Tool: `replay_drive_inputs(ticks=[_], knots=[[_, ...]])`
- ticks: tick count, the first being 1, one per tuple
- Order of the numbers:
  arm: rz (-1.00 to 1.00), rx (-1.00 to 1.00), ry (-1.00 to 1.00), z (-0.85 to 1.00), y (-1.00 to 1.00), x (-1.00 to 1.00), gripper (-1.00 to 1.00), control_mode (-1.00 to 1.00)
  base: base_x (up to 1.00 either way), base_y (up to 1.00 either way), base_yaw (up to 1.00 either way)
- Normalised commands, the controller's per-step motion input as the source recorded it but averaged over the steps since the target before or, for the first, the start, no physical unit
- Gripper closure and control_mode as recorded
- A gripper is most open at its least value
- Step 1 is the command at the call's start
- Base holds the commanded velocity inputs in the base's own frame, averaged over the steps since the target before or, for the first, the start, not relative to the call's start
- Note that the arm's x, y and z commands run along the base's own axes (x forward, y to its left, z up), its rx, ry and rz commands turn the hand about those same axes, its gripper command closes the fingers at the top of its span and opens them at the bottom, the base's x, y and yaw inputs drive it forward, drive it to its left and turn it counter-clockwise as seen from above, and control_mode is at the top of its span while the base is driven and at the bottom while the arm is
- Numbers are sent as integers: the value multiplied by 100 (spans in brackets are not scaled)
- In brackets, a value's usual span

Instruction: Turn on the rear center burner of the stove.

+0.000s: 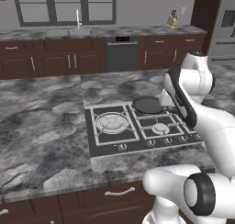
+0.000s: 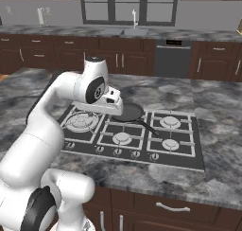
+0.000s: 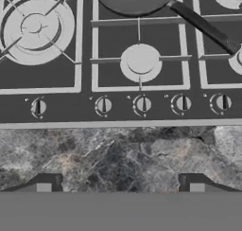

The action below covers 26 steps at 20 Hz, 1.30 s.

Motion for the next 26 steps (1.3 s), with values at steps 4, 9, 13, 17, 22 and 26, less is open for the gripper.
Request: replay_drive_inputs(ticks=[4,9,13,17,22,26], knots=[[0,0,16,-72,-53,-10,-100,-100,0,0,0],[0,0,2,-73,-9,8,-100,-100,0,0,0],[0,0,7,-59,-6,23,-100,-100,0,0,0],[1,0,0,-69,0,28,-100,-100,0,0,0],[0,0,5,-59,0,42,-100,-100,0,0,0],[0,0,6,-53,0,44,-100,-100,0,0,0]])
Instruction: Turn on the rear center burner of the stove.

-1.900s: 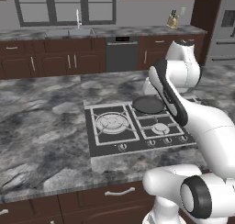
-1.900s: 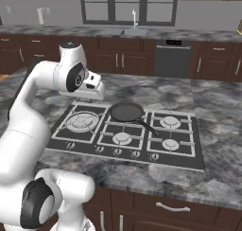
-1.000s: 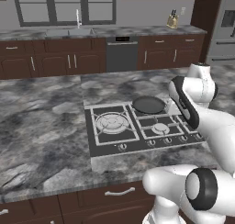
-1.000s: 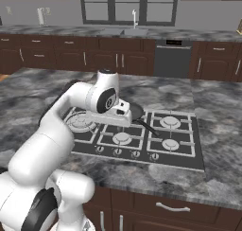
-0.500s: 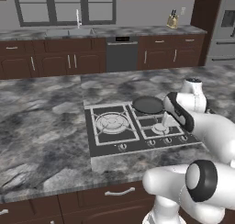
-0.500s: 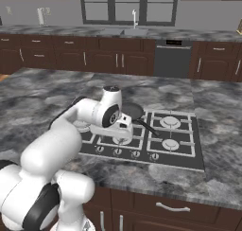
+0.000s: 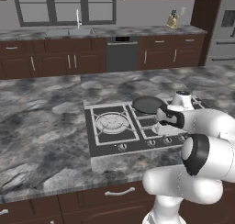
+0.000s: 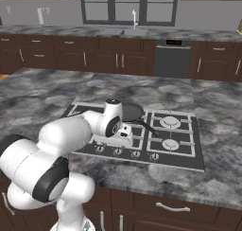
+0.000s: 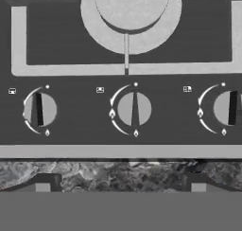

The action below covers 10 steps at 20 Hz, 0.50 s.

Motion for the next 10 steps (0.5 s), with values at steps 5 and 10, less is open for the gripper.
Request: replay_drive_inputs(ticks=[5,10], knots=[[0,0,2,-32,0,25,-100,-100,0,0,0],[0,0,0,-17,0,5,-100,-100,0,0,0]])
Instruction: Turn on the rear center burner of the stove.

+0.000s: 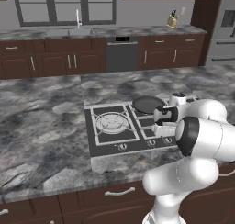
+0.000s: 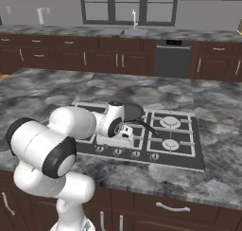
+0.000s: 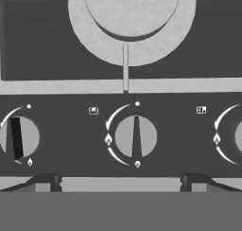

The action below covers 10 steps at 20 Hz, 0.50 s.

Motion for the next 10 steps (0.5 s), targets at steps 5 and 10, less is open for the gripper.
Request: replay_drive_inputs(ticks=[5,10], knots=[[0,0,0,-25,0,18,-100,-100,0,0,0],[0,0,0,-20,-5,14,-100,-100,0,0,0]])
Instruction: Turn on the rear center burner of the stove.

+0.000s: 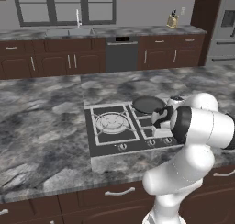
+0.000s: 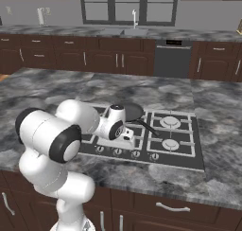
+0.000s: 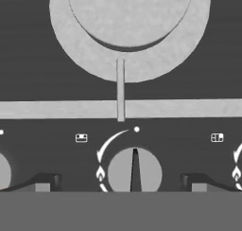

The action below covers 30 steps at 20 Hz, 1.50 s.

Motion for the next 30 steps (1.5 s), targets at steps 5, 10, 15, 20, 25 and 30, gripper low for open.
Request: replay_drive_inputs(ticks=[5,10,15,20,25,30], knots=[[0,0,0,-20,-2,8,-100,-100,0,0,0],[0,0,0,-12,0,2,100,-100,0,0,0],[1,0,0,-1,0,0,100,-100,0,0,0],[30,0,-2,-12,0,0,100,-100,0,0,0],[70,0,0,-18,0,0,100,-100,0,0,0],[86,0,0,-31,0,-1,100,-100,0,0,0]])
